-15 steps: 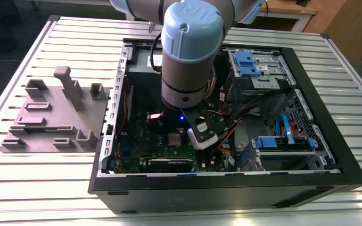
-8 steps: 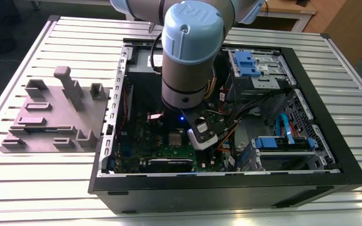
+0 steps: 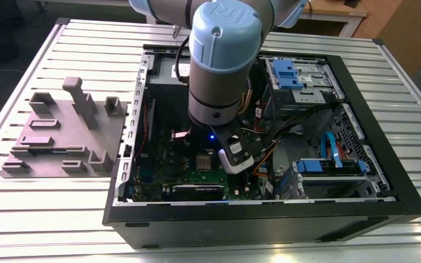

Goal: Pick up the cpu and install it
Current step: 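Place the cpu into insertion slot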

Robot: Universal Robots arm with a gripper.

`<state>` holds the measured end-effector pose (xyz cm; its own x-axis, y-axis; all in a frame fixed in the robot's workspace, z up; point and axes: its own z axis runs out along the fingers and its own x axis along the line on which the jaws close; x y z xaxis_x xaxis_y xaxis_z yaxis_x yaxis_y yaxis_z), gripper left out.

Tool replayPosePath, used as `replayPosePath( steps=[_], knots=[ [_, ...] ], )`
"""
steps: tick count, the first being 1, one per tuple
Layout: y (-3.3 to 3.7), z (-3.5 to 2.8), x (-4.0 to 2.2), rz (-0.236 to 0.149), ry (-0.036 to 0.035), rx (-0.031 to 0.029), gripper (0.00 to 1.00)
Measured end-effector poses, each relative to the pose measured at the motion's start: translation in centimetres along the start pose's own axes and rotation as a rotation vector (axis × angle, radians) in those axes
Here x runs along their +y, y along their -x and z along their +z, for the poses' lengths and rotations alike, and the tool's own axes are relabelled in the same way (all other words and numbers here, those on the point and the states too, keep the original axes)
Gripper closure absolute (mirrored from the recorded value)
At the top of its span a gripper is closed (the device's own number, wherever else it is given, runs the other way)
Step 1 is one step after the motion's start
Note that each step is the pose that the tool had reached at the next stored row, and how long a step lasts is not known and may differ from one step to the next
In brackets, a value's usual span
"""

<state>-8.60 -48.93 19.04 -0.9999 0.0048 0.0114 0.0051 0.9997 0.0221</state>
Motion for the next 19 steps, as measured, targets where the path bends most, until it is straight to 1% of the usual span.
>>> replayPosePath(
  steps=[3, 4, 5, 7, 8, 10, 11, 13, 15, 19],
  knots=[
    [0.0, -0.26, 0.01, 0.0, 0.0, 0.0011, 0.47],
    [0.0, -0.37, 0.01, 0.0, 0.0001, 0.0015, 0.53],
    [0.0, -0.48, 0.01, 0.0, 0.0001, 0.0021, 0.53],
    [-0.01, -0.81, 0.02, 0.0, 0.0003, 0.0032, 0.65],
    [-0.01, -1.0, 0.02, 0.0, 0.0001, 0.0042, 0.65],
    [0.0, -1.3, 0.03, 0.0, 0.0001, 0.0068, 0.77],
    [0.01, -1.42, 0.03, 0.0, 0.0001, 0.0089, 0.77],
    [0.03, -1.63, 0.04, 0.0, 0.0002, 0.014, 0.89],
    [0.07, -1.69, 0.05, 0.0, 0.0005, 0.0185, 0.9],
    [0.07, -1.71, 0.04, 0.0, 0.0, 0.02, 0.9]
  ],
)
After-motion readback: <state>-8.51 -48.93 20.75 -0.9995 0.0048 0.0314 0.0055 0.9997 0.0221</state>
